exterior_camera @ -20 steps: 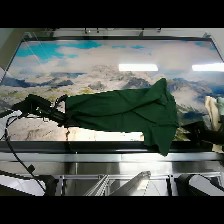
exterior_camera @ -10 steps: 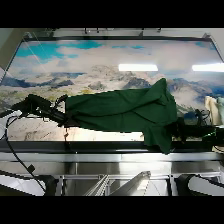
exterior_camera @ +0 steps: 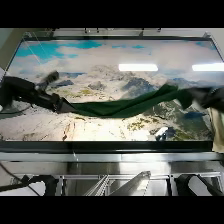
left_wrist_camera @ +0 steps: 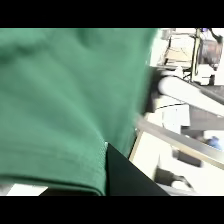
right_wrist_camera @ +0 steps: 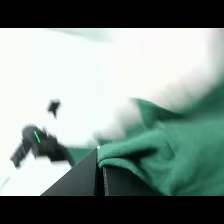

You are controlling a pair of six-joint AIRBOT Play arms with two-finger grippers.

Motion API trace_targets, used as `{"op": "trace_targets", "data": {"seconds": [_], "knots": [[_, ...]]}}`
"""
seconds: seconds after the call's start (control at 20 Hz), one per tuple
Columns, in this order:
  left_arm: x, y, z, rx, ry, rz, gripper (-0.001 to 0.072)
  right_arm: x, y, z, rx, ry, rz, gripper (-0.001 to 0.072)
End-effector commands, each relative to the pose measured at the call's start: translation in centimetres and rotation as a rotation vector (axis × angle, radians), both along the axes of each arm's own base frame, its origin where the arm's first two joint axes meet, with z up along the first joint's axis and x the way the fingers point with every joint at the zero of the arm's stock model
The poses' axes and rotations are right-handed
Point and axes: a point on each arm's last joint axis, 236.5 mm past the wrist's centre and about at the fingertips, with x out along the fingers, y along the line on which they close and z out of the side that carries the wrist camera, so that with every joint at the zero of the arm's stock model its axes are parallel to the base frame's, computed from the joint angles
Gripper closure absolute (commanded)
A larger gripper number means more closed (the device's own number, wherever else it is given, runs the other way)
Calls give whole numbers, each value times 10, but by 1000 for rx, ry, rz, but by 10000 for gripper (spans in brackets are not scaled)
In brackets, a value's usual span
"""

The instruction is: Fold the shirts.

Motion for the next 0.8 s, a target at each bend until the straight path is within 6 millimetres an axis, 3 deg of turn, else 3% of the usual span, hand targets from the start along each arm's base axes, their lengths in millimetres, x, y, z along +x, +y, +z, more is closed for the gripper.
{"op": "trace_targets", "data": {"seconds": [0.0,0.1,0.2,0.3,0.4,0.45,0.55,0.65,0.75], "knots": [[-32,-13,135,-85,-405,-60,688,-70,-7,206,-36,-603,-156,691],[-55,-5,206,-5,-706,-28,687,-101,3,261,-163,-750,-242,691],[-72,13,263,116,-944,79,686,-124,30,297,-227,-866,-195,691],[-79,35,292,261,-1082,207,685,-131,43,316,-257,-912,-147,691],[-79,43,293,293,-1085,248,685,-129,45,321,-259,-910,-122,691],[-76,43,286,272,-1048,247,685,-122,44,315,-269,-886,-116,691],[-61,38,267,199,-963,213,685,-89,39,275,-396,-746,-122,691],[-20,46,242,186,-873,250,685,-45,28,221,-518,-573,-146,691],[31,62,196,244,-762,281,685,-4,30,160,-516,-423,-123,691]]}}
